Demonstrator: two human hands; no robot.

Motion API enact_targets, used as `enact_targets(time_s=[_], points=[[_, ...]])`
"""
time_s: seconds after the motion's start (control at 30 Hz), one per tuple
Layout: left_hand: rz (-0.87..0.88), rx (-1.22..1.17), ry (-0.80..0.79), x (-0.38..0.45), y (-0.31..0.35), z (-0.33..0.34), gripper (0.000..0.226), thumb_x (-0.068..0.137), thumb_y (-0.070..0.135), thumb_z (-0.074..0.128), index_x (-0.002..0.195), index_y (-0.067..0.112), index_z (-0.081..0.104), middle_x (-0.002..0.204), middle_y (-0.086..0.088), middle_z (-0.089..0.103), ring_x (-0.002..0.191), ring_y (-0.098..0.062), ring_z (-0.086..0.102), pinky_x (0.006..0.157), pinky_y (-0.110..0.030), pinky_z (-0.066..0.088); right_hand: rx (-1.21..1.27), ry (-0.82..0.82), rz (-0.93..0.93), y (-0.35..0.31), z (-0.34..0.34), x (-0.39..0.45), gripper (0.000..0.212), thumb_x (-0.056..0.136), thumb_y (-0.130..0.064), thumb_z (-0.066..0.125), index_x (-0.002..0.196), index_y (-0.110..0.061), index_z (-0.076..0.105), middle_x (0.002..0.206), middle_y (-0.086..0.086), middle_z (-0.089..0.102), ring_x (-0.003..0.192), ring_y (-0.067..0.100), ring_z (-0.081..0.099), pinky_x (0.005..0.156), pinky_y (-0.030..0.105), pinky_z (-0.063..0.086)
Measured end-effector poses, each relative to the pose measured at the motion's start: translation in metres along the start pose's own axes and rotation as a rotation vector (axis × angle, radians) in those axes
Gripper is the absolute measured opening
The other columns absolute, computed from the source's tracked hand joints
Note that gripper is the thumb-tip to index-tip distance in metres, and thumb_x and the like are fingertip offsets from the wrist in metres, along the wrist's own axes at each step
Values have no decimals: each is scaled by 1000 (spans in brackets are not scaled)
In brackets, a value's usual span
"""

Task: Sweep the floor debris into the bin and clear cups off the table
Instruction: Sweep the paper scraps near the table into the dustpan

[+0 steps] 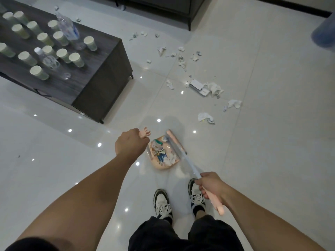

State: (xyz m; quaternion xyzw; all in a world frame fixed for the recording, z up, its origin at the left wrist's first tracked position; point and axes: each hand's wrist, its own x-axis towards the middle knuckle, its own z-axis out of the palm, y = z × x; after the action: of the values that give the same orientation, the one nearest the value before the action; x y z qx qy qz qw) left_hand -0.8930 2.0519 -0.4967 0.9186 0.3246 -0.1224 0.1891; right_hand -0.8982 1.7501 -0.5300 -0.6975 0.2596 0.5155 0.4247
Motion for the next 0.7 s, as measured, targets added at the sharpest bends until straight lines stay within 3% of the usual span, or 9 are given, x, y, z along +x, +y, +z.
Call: enact_targets(time_s=[0.07, 0.13, 0.23, 0.37, 0.47, 0.6, 0.7], points=[[5, -21, 10, 1, -5, -3, 25, 83, 48, 57, 77, 23, 57, 69, 2, 61, 65, -19, 59, 61, -32, 52, -35, -43, 32, -3, 11, -6, 9, 89, -1, 64, 98, 0, 62, 59, 9, 52, 40, 15, 43, 40, 21, 36], [4, -49, 39, 1, -9, -6, 28, 81, 50, 58, 74, 23, 56, 66, 3, 60, 62, -17, 57, 57, -30, 47, -21, -86, 47, -7, 13, -13, 25, 90, -4, 64, 113, 5, 62, 62, 9, 52, 40, 13, 42, 39, 20, 35], [13, -50, 88, 3, -11, -11, 32, 81, 52, 59, 69, 23, 54, 60, 5, 57, 56, -13, 54, 50, -26, 35, 85, -118, 46, -19, 2, -24, 29, 90, -4, 64, 118, 5, 61, 64, 10, 53, 42, 13, 43, 37, 19, 34], [85, -33, 86, 22, 9, -22, 33, 83, 53, 60, 71, 24, 55, 62, 5, 58, 58, -14, 56, 55, -28, 46, 183, -58, 4, -34, -22, -32, 18, 91, -3, 64, 109, -2, 62, 63, 10, 53, 44, 13, 42, 38, 19, 33], [146, -22, 104, 38, 38, -31, 31, 82, 53, 59, 71, 24, 55, 63, 5, 58, 59, -14, 55, 53, -27, 45, 274, 21, -44, -42, -44, -33, 8, 90, -3, 65, 97, -6, 62, 61, 10, 53, 42, 13, 41, 38, 20, 33], [201, -5, 102, 63, 90, -36, 30, 80, 53, 57, 70, 24, 56, 62, 6, 58, 59, -14, 55, 52, -26, 41, 361, 177, -117, -63, -84, -21, 13, 87, 2, 66, 82, -7, 58, 50, 8, 50, 36, 16, 41, 37, 21, 34], [215, 11, 81, 89, 135, -33, 29, 79, 52, 57, 70, 24, 55, 62, 6, 59, 59, -15, 57, 52, -25, 40, 386, 288, -147, -90, -129, 3, 10, 86, 0, 66, 83, -5, 58, 45, 7, 47, 35, 18, 40, 38, 22, 36]])
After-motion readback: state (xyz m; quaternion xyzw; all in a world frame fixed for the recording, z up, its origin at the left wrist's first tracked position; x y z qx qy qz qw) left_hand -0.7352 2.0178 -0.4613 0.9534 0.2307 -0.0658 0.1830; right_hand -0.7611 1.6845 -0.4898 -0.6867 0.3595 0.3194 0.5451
